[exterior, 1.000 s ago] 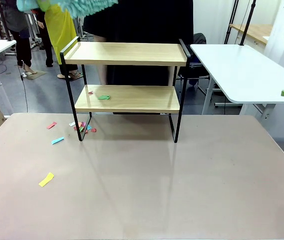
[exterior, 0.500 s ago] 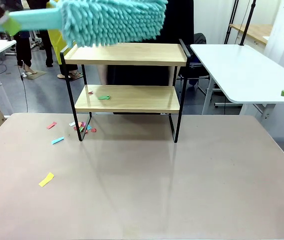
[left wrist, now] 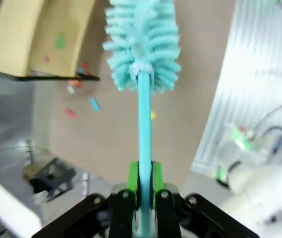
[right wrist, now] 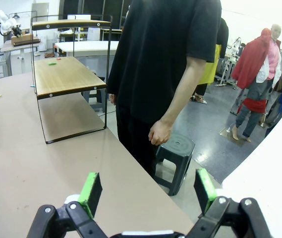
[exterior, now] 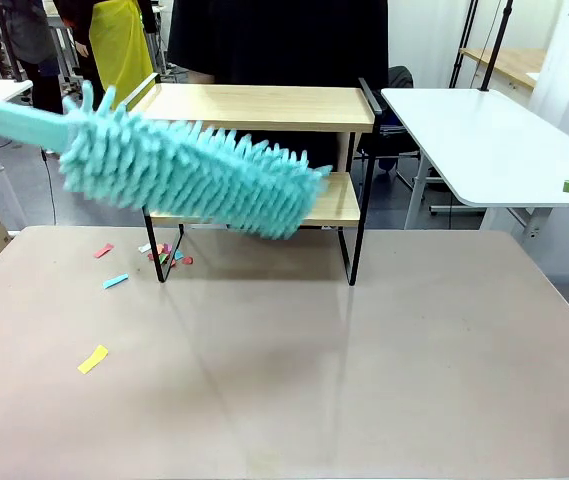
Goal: Clean the shelf.
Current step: Clean the specific section of the Shelf indicated by the human with the Duster.
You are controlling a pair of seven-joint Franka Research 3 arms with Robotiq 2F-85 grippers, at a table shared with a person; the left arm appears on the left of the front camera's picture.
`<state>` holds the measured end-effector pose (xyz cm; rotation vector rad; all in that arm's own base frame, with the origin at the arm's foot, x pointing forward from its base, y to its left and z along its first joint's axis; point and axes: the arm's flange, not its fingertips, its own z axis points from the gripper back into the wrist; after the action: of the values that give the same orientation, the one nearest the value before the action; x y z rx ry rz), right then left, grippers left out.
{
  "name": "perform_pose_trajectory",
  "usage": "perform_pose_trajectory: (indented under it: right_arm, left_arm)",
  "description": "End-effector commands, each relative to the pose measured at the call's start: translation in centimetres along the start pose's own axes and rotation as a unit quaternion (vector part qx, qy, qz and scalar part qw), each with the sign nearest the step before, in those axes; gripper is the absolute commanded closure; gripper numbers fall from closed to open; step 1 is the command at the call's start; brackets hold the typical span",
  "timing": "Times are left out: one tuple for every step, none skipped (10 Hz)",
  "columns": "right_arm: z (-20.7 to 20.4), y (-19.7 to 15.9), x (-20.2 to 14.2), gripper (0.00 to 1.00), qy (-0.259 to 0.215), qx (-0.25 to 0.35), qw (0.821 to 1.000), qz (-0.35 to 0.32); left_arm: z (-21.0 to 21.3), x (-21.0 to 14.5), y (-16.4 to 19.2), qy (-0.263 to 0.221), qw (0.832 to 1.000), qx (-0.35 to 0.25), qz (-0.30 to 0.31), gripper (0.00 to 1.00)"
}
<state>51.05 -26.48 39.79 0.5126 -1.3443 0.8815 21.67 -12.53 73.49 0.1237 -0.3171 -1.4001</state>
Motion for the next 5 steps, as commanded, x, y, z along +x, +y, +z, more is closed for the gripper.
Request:
perform_pose_trajectory:
  right_arm:
    - [-0.2, 0.2, 0.7, 0.00, 0.012, -0.004, 1.000, -0.003]
    - [-0.2, 0.2, 0.7, 0.00, 0.012, -0.004, 1.000, -0.003]
    - [-0.2, 0.2, 0.7, 0.00, 0.012, -0.004, 1.000, -0.003]
    - [-0.2, 0.2, 0.7, 0.00, 0.012, -0.004, 1.000, -0.003]
    - [-0.2, 0.2, 0.7, 0.00, 0.012, -0.004, 1.000, -0.003]
  left_arm:
    - [-0.6, 0.1, 0.3, 0.082, 0.994, 0.001, -0.079, 0.87]
    - [-1.8, 0.0, 0.3, 0.132, 0.986, -0.013, -0.102, 0.87]
    - [-3.0, -0.1, 0.3, 0.164, 0.979, -0.030, -0.121, 0.87]
    - [-4.6, -0.5, 0.3, 0.193, 0.971, -0.055, -0.130, 0.87]
    - [-6.1, -0.6, 0.4, 0.225, 0.963, -0.077, -0.131, 0.87]
